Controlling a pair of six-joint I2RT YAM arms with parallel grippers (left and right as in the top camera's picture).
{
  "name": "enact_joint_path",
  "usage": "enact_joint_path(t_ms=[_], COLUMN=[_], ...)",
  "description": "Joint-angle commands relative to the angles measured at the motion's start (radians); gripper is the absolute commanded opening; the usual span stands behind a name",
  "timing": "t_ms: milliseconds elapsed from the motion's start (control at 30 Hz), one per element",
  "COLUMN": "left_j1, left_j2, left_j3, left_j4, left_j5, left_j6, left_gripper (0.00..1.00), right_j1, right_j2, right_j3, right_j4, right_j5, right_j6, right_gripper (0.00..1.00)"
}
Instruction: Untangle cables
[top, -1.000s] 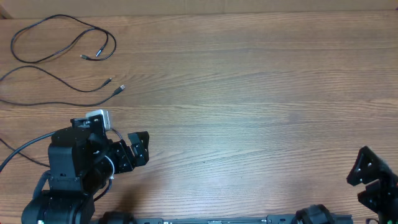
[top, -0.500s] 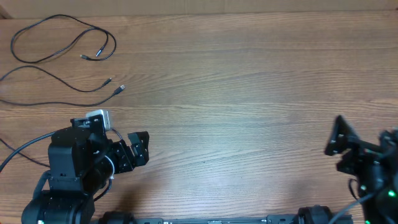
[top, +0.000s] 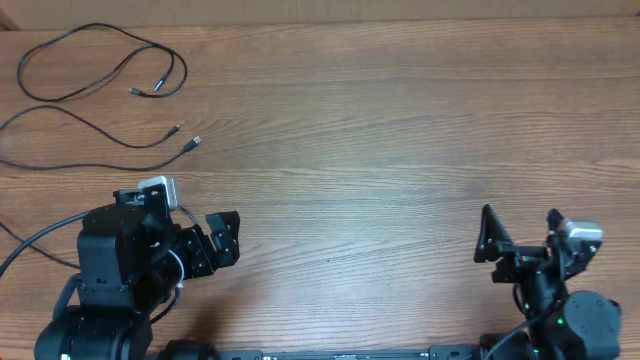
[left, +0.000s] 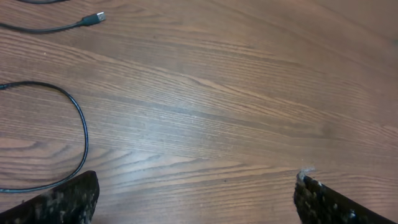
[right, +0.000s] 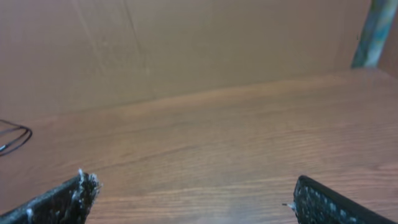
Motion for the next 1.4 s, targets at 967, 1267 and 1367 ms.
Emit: enact_joint_path(t_ms=[967,1267,1367], left_j1=[-0.006,-0.006,-0.006], left_j2=[-0.002,-0.002,-0.002], left_j3=[0.013,0.013,0.013], left_j4=[0.001,0.001,0.001], left_j5=[-0.005,-0.005,-0.005], left_j6=[-0.011,-0.011,-0.011], left_gripper=[1.00,0.99,0.99], right_j1=[-0.009,-0.009,-0.009], right_j2=[-0.129,-0.129,-0.129], right_j3=[-0.509,-0.509,-0.509], right_j4=[0.553,0.541,0.540], right_j5=[-0.185,-0.059,-0.059], right_j6=[-0.248,-0.097,-0.097], right_gripper=[1.00,1.00,1.00])
